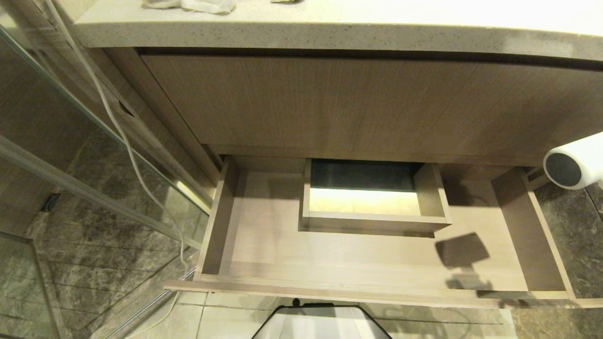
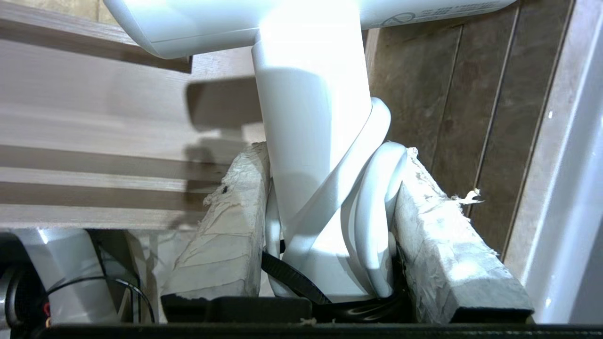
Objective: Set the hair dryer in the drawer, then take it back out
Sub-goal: Place it on the countertop
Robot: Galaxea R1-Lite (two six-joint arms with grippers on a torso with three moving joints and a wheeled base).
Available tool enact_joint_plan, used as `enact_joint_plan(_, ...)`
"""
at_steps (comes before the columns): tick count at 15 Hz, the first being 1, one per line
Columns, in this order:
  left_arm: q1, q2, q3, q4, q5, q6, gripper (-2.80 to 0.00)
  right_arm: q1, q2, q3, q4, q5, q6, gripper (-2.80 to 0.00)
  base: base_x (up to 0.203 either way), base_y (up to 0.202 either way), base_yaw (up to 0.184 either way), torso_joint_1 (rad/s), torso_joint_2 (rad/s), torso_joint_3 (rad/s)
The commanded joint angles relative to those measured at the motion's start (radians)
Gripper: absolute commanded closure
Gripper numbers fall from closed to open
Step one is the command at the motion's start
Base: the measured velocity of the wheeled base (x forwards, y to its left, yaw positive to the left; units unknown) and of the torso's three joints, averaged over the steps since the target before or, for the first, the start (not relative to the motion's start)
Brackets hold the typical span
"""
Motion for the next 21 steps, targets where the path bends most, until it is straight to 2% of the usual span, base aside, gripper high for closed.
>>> enact_joint_plan(1,0.000,0.000,0.001,0.000,0.000,0.000,0.00,-0.004,-0.068,-0.005,0.037,0.000,-0.002,0.00,0.000,0.000,0.000,0.000,0.00,0.000)
enact_joint_plan(6,0.000,0.000,0.002,0.000,0.000,0.000,0.00,-0.012,-0.147,-0.003,0.146,0.000,0.002,0.00,0.000,0.000,0.000,0.000,0.00,0.000)
enact_joint_plan(11,0.000,0.000,0.002,0.000,0.000,0.000,0.00,-0.012,-0.194,0.026,0.150,0.002,0.002,0.00,0.000,0.000,0.000,0.021,-0.03,-0.005)
enact_joint_plan(17,0.000,0.000,0.000,0.000,0.000,0.000,0.00,-0.012,-0.242,0.052,0.158,0.000,0.003,0.00,0.000,0.000,0.000,0.165,-0.45,-0.160)
enact_joint_plan(21,0.000,0.000,0.002,0.000,0.000,0.000,0.00,-0.012,-0.274,0.090,0.155,0.001,-0.001,0.00,0.000,0.000,0.000,0.481,-0.54,-0.211)
